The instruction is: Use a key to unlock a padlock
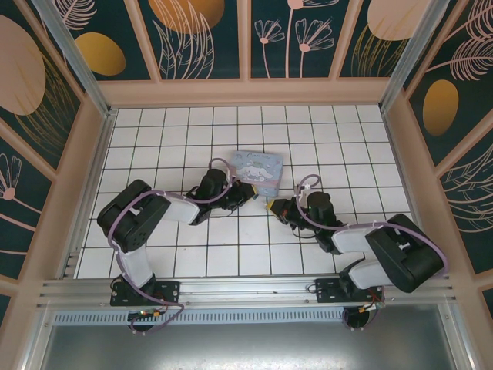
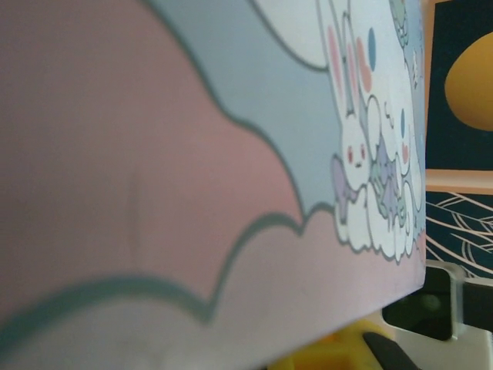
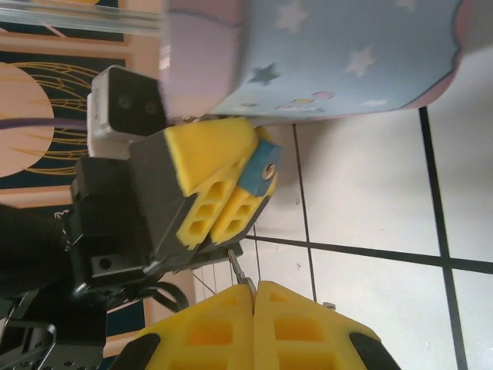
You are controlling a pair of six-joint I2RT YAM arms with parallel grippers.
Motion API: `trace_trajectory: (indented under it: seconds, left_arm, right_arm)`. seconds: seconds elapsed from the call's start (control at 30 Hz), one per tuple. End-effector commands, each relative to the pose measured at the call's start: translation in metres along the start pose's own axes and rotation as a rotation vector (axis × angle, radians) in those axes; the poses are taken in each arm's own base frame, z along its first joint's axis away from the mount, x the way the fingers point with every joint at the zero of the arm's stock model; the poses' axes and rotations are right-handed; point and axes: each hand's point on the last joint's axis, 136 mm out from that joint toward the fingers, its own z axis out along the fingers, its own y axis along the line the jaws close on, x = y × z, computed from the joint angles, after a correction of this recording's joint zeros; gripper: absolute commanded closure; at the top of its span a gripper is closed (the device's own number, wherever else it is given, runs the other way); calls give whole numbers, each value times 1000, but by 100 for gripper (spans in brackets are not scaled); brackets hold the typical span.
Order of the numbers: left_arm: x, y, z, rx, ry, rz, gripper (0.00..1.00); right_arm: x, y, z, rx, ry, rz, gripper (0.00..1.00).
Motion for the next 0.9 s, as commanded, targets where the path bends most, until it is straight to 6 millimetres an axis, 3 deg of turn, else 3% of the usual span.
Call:
trace_trajectory:
  seconds: [0.0,0.27,0.87]
  left_arm:
    - [-2,-35,-11,129,2,-11,100]
    - [-1,-42,-14,163,6,-37,100]
    - [-3,-40,-10,157,2,-43,100]
  right_arm:
    - [-3,4,4,-23,-18,45,100]
    - [-3,2,13,-10,-18,86,100]
    - [-13,6,18,-15,-56,99,100]
